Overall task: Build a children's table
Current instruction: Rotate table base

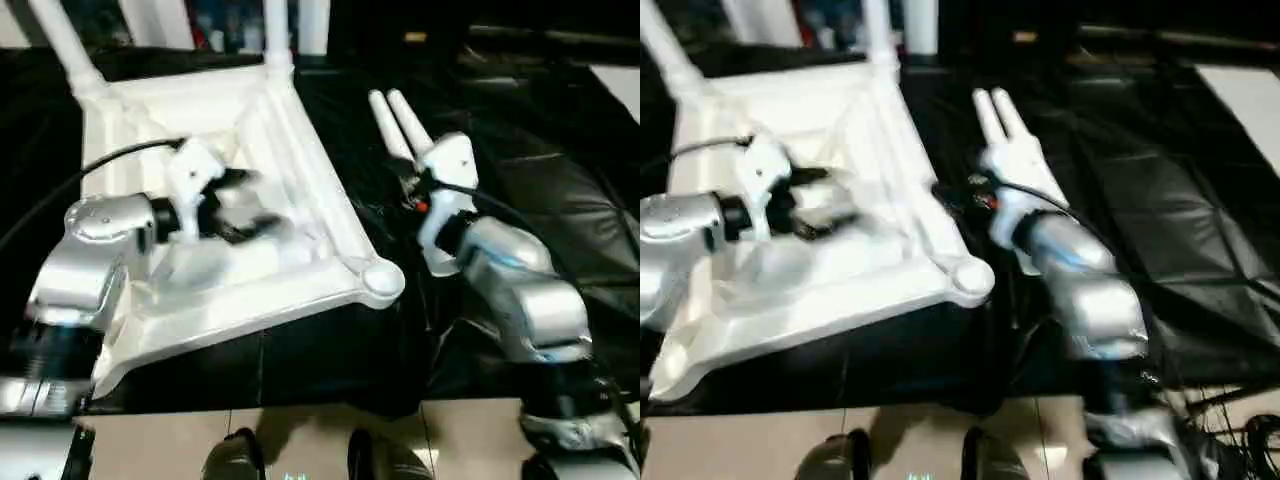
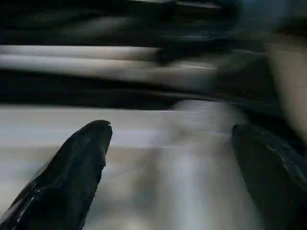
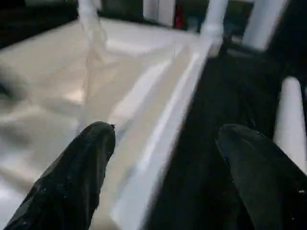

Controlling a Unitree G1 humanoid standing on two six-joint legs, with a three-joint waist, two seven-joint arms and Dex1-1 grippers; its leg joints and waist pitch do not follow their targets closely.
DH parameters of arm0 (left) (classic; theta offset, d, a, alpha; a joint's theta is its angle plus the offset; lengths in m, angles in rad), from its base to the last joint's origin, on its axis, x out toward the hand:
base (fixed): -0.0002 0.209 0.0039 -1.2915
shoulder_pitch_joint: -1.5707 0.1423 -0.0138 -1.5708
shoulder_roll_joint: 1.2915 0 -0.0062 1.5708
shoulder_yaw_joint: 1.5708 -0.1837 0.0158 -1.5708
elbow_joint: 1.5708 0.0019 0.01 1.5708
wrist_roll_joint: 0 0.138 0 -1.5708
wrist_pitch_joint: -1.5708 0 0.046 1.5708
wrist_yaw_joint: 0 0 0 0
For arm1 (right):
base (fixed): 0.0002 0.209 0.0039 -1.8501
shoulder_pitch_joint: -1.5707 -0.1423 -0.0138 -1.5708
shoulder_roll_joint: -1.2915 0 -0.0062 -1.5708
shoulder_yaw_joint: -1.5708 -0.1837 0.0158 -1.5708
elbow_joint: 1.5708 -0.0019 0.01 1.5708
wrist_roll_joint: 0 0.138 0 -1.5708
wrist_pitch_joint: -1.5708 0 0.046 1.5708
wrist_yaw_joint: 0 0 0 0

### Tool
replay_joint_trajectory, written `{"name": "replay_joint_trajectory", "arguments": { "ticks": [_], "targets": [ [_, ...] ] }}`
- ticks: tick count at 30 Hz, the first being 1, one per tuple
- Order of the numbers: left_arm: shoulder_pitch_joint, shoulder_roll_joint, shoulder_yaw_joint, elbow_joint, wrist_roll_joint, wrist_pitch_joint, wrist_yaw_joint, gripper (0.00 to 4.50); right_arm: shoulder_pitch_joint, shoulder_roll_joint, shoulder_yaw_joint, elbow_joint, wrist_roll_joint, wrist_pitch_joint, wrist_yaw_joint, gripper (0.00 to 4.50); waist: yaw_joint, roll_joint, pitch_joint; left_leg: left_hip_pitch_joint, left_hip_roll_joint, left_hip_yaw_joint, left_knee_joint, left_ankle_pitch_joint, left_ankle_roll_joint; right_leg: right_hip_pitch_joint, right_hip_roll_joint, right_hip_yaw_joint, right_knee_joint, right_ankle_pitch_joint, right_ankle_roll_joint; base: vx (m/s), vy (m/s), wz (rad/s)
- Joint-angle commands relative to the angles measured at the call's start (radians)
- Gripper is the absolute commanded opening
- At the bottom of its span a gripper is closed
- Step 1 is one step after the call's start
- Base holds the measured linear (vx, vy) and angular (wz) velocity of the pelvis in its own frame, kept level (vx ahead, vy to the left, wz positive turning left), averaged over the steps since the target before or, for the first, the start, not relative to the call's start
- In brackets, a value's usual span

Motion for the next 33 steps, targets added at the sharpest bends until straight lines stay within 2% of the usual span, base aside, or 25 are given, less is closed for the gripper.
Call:
{"name": "replay_joint_trajectory", "arguments": {
  "ticks": [1,2,4,5,6,7,8,9,10,15,16,21,26,30,33],
  "targets": [
    [0.016,0.007,-0.043,-0.016,0.005,0.017,-0.026,4.46,0.019,-0.032,0.013,-0.052,-0.003,0.018,0.038,3.86,-0.001,0.015,-0.085,0.030,0.025,-0.009,-0.058,-0.220,0.017,0.066,-0.047,0.044,-0.059,-0.232,-0.202,0.000,0.000,0.00],
    [0.016,0.007,-0.043,-0.016,0.005,0.017,-0.026,4.46,0.019,-0.032,0.013,-0.052,-0.003,0.018,0.038,3.86,-0.001,0.016,-0.084,0.031,0.025,-0.010,-0.059,-0.234,0.010,0.064,-0.050,0.045,-0.063,-0.270,-0.189,0.000,0.000,0.00],
    [0.033,0.011,-0.104,0.008,0.083,-0.030,-0.015,4.46,0.065,-0.113,0.043,-0.125,0.026,0.018,0.127,3.86,-0.001,0.012,-0.080,0.033,0.027,-0.017,-0.063,-0.276,-0.006,0.064,-0.047,0.044,-0.076,-0.373,-0.131,0.000,0.000,0.00],
    [0.035,0.011,-0.114,0.012,0.099,-0.039,-0.012,4.46,0.074,-0.129,0.048,-0.138,0.033,0.016,0.147,3.86,-0.001,0.012,-0.080,0.033,0.027,-0.017,-0.063,-0.276,-0.006,0.064,-0.047,0.044,-0.076,-0.373,-0.131,0.000,0.000,0.00],
    [0.038,0.006,-0.137,0.022,0.138,-0.059,0.002,4.46,0.097,-0.176,0.056,-0.177,0.052,0.015,0.200,3.86,0.000,0.011,-0.079,0.034,0.028,-0.018,-0.065,-0.281,-0.002,0.063,-0.048,0.046,-0.078,-0.389,-0.104,0.000,0.000,0.00],
    [0.039,-0.007,-0.157,0.028,0.180,-0.070,0.029,4.46,0.122,-0.239,0.062,-0.226,0.076,0.024,0.267,3.86,0.002,0.012,-0.082,0.035,0.030,-0.019,-0.062,-0.272,0.002,0.064,-0.048,0.046,-0.076,-0.379,-0.097,0.000,0.000,0.00],
    [0.036,-0.008,-0.175,0.019,0.202,-0.055,0.065,4.46,0.135,-0.283,0.062,-0.262,0.094,0.049,0.307,3.86,0.001,0.013,-0.082,0.033,0.030,-0.018,-0.063,-0.273,0.007,0.064,-0.046,0.047,-0.077,-0.370,-0.099,0.000,0.000,0.00],
    [0.036,-0.008,-0.175,0.019,0.202,-0.055,0.065,4.46,0.135,-0.283,0.062,-0.262,0.094,0.049,0.307,3.86,0.001,0.011,-0.082,0.031,0.030,-0.020,-0.062,-0.269,0.010,0.067,-0.046,0.046,-0.075,-0.362,-0.098,0.000,0.000,0.00],
    [0.028,-0.004,-0.202,0.020,0.235,-0.050,0.109,4.46,0.144,-0.327,0.062,-0.295,0.114,0.078,0.349,3.86,-0.002,0.011,-0.084,0.026,0.028,-0.021,-0.061,-0.246,0.019,0.067,-0.045,0.044,-0.070,-0.335,-0.119,0.000,0.000,0.00],
    [0.010,-0.008,-0.237,0.074,0.313,-0.102,0.168,4.46,0.156,-0.377,0.075,-0.322,0.122,0.079,0.401,3.86,-0.003,0.006,-0.086,0.027,0.027,-0.018,-0.054,-0.229,0.038,0.066,-0.047,0.044,-0.073,-0.321,-0.142,0.000,0.000,0.00],
    [0.007,0.005,-0.249,0.091,0.353,-0.126,0.179,4.46,0.161,-0.390,0.082,-0.327,0.118,0.074,0.405,3.86,-0.004,0.005,-0.084,0.026,0.027,-0.019,-0.054,-0.233,0.040,0.065,-0.046,0.043,-0.074,-0.328,-0.141,0.000,0.000,0.00],
    [0.012,0.023,-0.248,0.094,0.372,-0.133,0.169,4.46,0.163,-0.396,0.087,-0.328,0.119,0.069,0.401,3.86,-0.007,0.005,-0.082,0.027,0.026,-0.021,-0.055,-0.250,0.033,0.063,-0.048,0.042,-0.077,-0.366,-0.136,0.000,0.000,0.00],
    [0.013,0.089,-0.201,0.111,0.370,-0.134,0.175,4.46,0.146,-0.390,0.091,-0.306,0.107,0.069,0.375,3.86,-0.016,0.003,-0.079,0.022,0.023,-0.024,-0.058,-0.260,0.025,0.065,-0.047,0.039,-0.078,-0.405,-0.120,0.000,0.000,0.00],
    [0.008,0.119,-0.167,0.144,0.377,-0.146,0.184,4.46,0.125,-0.355,0.083,-0.255,0.072,0.071,0.306,3.86,-0.021,0.003,-0.078,0.026,0.019,-0.025,-0.056,-0.265,0.016,0.060,-0.047,0.038,-0.084,-0.450,-0.105,0.000,0.000,0.00],
    [0.009,0.137,-0.151,0.153,0.380,-0.148,0.182,4.46,0.106,-0.322,0.073,-0.217,0.060,0.074,0.257,3.86,-0.022,0.003,-0.078,0.029,0.020,-0.024,-0.057,-0.264,0.012,0.056,-0.045,0.038,-0.083,-0.439,-0.112,0.000,0.000,0.00]
  ]
}}
